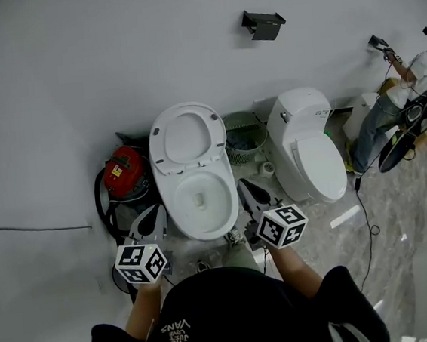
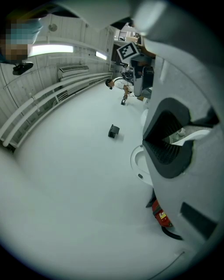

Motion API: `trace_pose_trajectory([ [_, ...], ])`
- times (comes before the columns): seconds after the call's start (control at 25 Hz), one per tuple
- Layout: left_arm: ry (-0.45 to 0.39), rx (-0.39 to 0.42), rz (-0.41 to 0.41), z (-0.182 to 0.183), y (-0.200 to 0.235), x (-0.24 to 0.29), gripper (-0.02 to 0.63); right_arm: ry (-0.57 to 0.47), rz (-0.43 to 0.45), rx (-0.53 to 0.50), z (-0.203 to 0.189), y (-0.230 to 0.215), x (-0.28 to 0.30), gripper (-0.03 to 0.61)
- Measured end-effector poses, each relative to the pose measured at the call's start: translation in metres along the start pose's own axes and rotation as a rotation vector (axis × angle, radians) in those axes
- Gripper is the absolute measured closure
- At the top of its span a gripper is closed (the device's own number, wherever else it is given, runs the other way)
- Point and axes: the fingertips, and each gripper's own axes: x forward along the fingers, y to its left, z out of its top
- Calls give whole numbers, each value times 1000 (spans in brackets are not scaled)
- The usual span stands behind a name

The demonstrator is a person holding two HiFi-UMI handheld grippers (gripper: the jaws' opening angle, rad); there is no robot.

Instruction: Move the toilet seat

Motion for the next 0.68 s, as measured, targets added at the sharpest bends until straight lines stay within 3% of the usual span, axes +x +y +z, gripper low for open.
trace_pose_trajectory([
  [0.68,10,37,0,4,-3,2,613,10,-10,-18,0,-2,-9,580],
])
